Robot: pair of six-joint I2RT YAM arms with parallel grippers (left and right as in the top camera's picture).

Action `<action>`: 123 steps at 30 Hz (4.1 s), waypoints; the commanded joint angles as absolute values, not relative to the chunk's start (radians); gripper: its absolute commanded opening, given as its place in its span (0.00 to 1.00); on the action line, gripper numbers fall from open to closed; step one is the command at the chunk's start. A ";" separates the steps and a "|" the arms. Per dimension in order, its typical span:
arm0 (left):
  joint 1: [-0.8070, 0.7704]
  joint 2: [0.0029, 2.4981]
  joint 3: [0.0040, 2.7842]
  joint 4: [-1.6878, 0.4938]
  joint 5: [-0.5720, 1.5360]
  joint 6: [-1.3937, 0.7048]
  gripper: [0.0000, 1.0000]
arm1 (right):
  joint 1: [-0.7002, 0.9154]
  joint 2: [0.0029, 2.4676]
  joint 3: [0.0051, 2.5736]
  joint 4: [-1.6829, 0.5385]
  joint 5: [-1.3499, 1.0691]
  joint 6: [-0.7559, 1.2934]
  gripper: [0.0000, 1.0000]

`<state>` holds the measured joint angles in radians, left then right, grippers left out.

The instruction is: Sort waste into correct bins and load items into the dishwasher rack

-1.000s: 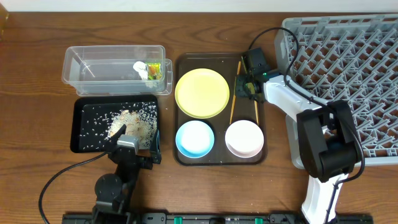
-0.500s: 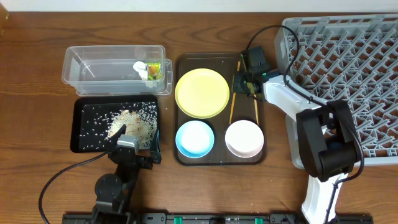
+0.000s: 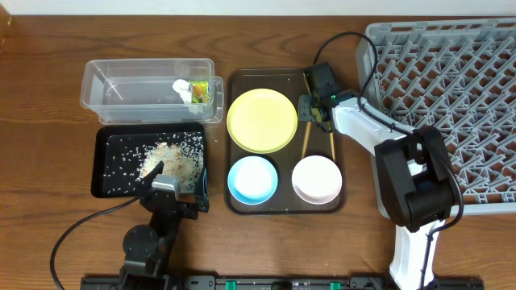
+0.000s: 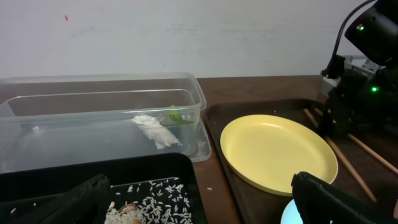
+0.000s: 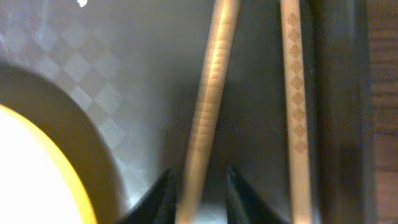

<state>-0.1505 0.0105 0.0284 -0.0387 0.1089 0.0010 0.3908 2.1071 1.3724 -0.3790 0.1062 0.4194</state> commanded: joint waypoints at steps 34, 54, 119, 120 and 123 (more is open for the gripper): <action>-0.142 0.004 0.004 -0.058 0.123 0.010 0.95 | -0.010 1.693 1.341 -0.482 0.070 -0.045 0.01; -0.142 0.004 0.004 -0.058 0.123 0.010 0.95 | 0.065 1.663 1.341 -0.651 -0.373 0.110 0.32; -0.142 0.004 0.004 -0.058 0.123 0.010 0.95 | 0.315 2.019 1.342 -0.374 -0.103 0.231 0.38; -0.142 0.004 0.004 -0.058 0.123 0.010 0.95 | 0.319 2.030 1.342 -0.374 -0.101 0.231 0.38; -0.142 0.004 0.004 -0.058 0.123 0.010 0.95 | 0.331 2.073 1.342 -0.362 -0.110 0.232 0.38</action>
<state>-0.1505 0.0105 0.0284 -0.0387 0.1089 0.0010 0.3145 2.0178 1.3449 -0.3668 -0.1226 0.2268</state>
